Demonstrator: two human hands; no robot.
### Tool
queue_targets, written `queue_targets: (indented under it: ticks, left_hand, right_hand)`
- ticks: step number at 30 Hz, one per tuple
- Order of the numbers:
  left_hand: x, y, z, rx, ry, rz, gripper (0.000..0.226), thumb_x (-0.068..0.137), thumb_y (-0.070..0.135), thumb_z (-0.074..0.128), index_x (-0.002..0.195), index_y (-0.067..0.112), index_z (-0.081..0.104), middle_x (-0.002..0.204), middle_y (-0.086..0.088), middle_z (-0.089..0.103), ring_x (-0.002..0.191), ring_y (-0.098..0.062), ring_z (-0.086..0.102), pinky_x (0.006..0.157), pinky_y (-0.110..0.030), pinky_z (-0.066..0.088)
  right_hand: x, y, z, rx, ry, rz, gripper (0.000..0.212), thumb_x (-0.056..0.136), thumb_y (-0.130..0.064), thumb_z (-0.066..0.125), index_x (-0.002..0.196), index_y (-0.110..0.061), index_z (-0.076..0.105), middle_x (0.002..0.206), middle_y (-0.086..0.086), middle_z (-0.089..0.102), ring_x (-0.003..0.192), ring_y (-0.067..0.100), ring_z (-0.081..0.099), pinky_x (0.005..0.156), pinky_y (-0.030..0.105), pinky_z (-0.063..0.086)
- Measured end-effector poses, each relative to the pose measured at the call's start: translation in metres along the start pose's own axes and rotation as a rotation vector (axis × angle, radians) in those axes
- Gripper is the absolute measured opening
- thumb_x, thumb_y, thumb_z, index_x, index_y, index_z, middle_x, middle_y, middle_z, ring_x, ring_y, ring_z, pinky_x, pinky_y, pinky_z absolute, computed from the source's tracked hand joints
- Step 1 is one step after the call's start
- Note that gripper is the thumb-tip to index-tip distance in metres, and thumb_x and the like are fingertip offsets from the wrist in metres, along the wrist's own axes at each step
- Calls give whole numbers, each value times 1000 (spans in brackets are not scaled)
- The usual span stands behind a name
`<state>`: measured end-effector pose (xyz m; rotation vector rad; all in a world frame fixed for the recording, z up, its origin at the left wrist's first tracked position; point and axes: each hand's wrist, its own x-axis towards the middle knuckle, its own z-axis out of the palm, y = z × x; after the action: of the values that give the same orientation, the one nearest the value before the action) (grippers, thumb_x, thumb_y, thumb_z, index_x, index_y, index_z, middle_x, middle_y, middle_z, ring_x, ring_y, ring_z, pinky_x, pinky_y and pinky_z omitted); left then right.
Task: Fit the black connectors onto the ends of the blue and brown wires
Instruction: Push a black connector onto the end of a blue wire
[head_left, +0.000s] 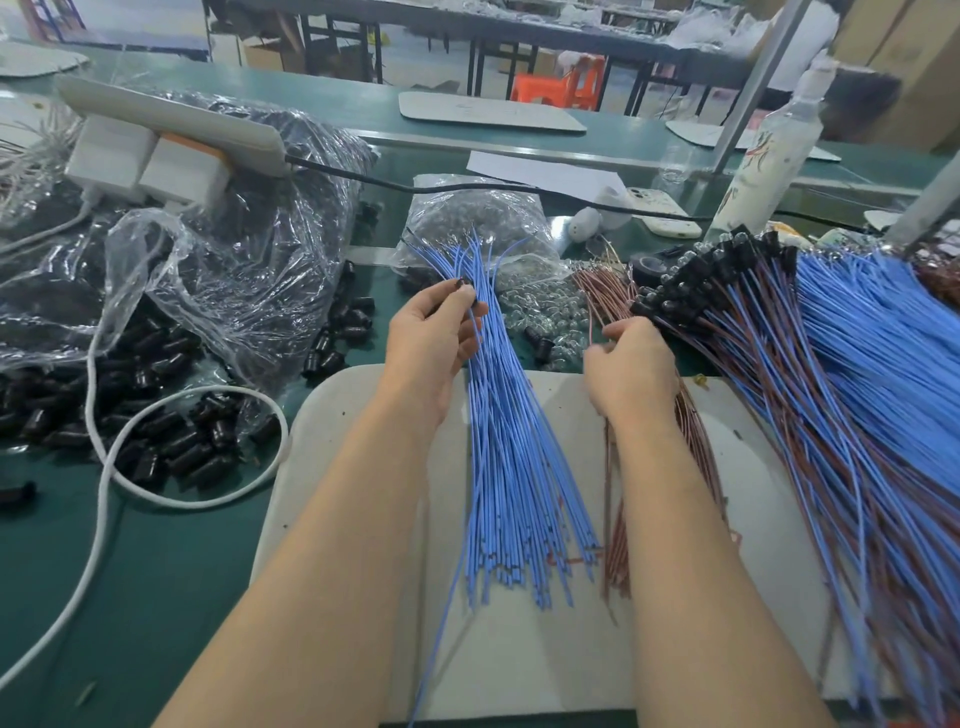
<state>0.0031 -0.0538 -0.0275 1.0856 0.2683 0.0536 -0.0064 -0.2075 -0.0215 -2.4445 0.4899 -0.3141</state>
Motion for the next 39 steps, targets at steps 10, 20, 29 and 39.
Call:
queue_targets:
  ticks: [10,20,29,39]
  left_hand:
    - [-3,5,2,-57,-225,-120,13,93,15,54,85,13,64,73,3,69,63,-6,57,59,-16,49]
    - [-17,2,6,122,-678,-221,15,94,11,47,94,10,63,112,-10,69,98,-22,68,88,-31,55]
    - [-17,4,5,3,-672,-246,17,94,12,48,90,4,62,93,-8,72,84,-16,70,74,-25,57]
    - [-21,8,3,-63,-779,-336,15,83,18,54,92,5,56,82,-4,72,57,-8,59,55,-16,51]
  right_hand:
    - [3,-7,-17,1338,-537,165,26,97,0,41,90,-10,64,66,-2,60,62,9,56,56,19,51]
    - [-1,-12,-20,1714,-261,45,21,97,-4,44,92,-15,60,74,-1,68,68,11,62,63,22,48]
    - [-7,-19,-11,1401,-83,-29,19,99,-7,45,91,-20,56,73,-4,65,70,8,58,63,18,45]
    - [1,-6,-19,1474,323,159,16,99,-11,44,93,-23,54,71,-4,60,55,5,47,52,18,38]
